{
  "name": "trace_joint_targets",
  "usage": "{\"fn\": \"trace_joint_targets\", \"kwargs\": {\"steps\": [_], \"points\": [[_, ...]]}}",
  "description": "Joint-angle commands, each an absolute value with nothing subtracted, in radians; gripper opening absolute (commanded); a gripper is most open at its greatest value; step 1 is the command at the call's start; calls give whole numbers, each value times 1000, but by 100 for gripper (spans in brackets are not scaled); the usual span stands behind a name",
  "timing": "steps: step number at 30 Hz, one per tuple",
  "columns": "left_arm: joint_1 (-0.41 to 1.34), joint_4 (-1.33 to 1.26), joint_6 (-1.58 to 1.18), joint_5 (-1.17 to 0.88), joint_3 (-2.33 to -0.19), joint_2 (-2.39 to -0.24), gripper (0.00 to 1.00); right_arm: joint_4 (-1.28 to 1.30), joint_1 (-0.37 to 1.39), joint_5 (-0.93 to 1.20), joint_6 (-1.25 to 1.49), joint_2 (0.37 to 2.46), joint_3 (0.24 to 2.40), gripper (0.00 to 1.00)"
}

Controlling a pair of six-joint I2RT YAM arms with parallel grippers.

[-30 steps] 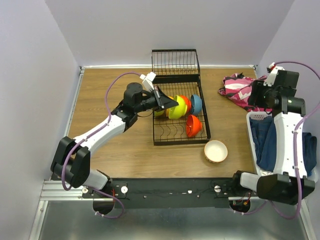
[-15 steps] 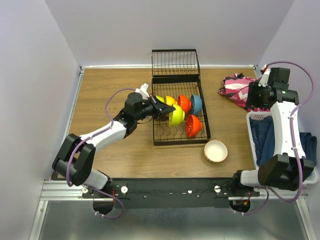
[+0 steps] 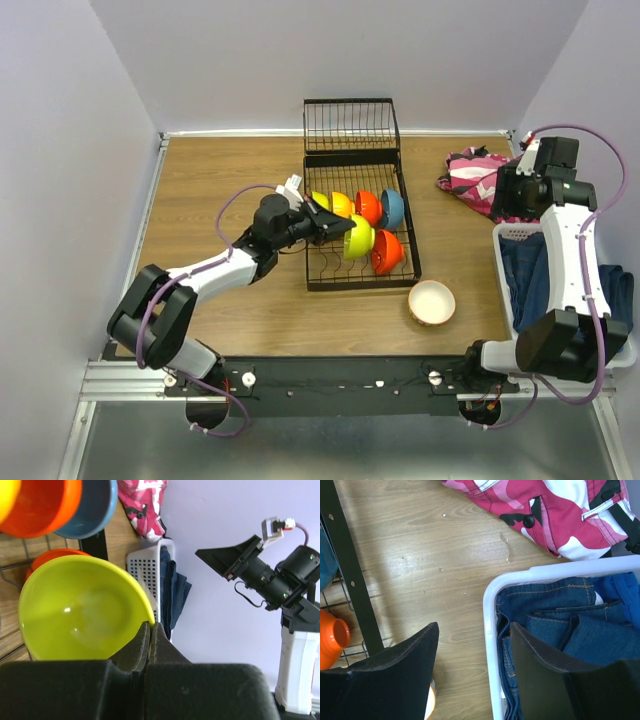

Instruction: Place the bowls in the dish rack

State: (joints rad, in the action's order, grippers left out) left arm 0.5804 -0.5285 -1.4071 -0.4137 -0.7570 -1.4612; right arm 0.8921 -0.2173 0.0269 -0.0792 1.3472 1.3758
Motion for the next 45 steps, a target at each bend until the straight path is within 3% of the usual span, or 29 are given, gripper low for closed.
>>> {"fn": "trace_joint_targets", "kwargs": {"steps": [1, 23, 45], "points": [[610, -660, -1422, -400, -742, -1503, 0, 893, -224, 6, -84, 1316, 1350, 67], [653, -925, -1486, -445, -735, -1733, 0, 870, -222, 6, -81, 1302, 1275, 67], [647, -861, -1491, -420, -692, -1752, 0, 861, -222, 11, -80, 1302, 1256, 67]]}}
